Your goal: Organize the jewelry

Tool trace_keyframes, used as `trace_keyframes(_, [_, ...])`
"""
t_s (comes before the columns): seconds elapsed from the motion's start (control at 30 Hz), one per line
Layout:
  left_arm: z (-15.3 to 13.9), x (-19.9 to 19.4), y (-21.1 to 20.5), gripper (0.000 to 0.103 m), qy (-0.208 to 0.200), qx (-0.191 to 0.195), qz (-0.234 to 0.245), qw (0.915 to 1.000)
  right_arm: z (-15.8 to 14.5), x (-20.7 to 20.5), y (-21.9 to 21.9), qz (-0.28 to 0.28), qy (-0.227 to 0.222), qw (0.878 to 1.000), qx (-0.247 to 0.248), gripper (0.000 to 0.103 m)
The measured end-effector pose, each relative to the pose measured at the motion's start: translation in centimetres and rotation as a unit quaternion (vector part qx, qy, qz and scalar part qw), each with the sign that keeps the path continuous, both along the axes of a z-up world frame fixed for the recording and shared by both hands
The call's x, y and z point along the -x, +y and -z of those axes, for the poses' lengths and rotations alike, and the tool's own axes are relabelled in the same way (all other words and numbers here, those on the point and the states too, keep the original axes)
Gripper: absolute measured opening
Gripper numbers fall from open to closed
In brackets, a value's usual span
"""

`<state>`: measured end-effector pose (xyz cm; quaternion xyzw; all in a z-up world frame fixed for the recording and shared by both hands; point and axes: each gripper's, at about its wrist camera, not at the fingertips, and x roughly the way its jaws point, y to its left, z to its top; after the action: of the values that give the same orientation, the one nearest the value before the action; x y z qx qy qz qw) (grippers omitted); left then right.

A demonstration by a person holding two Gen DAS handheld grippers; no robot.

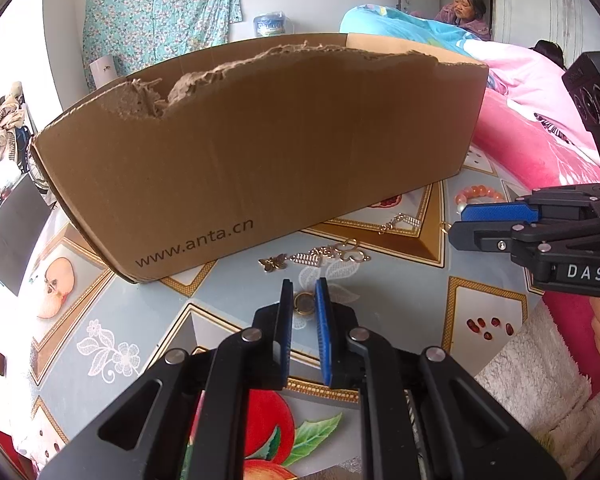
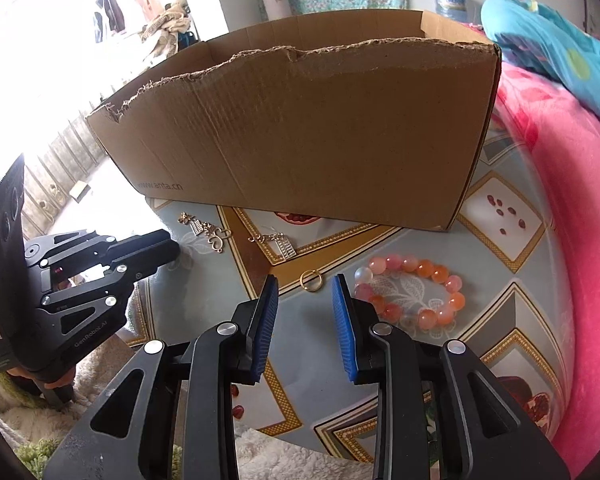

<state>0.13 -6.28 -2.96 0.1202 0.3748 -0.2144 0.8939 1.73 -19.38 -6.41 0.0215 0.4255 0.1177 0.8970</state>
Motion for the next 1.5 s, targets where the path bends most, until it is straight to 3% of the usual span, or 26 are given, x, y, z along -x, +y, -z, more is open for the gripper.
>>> trace_keyframes(0.2, [0.0, 0.0, -0.1, 0.011, -0.001, 0.001, 0.000, 1.0000, 0.5, -0.6, 1.5, -0.003, -0.016, 0.999, 0.039, 0.027])
trace_keyframes(0.33, [0.0, 0.0, -0.1, 0.011, -0.002, 0.000, 0.000, 1.0000, 0.8, -1.2, 2.1, -0.003, -0.023, 0.998, 0.053, 0.015])
trace_keyframes(0.37, [-0.1, 0.0, -0.1, 0.011, -0.001, 0.000, 0.000, 1.0000, 0.8, -1.3, 2.1, -0.005, -0.023, 0.998, 0.051, 0.009])
trace_keyframes(0.63, [-0.2, 0.0, -0.1, 0.011, -0.002, 0.001, -0.001, 1.0000, 0.6, -1.6, 1.2, 0.003, -0.013, 1.000, 0.002, 0.009])
trace_keyframes(0.97, [-0.3, 0.1, 0.2, 0.011, -0.003, 0.013, -0.001, 0.9999, -2.3, -0.1, -2.2, 0.018, -0.030, 0.999, -0.039, 0.009])
trace_keyframes(1.07, [-0.9, 0.4, 0.5, 0.011, -0.010, 0.020, -0.002, 0.9997, -2.9, 0.2, -1.5, 0.015, -0.042, 0.998, -0.043, 0.009])
trace_keyframes(1.27, [-3.9, 1.6, 1.2, 0.011, -0.032, 0.044, 0.000, 0.9985, -5.7, 1.2, 0.4, -0.009, -0.080, 0.995, -0.057, 0.009])
trace_keyframes(1.5, [-11.2, 0.6, 1.8, 0.011, -0.085, 0.106, 0.024, 0.9904, -11.3, -1.3, 1.1, -0.045, -0.124, 0.987, -0.094, 0.009])
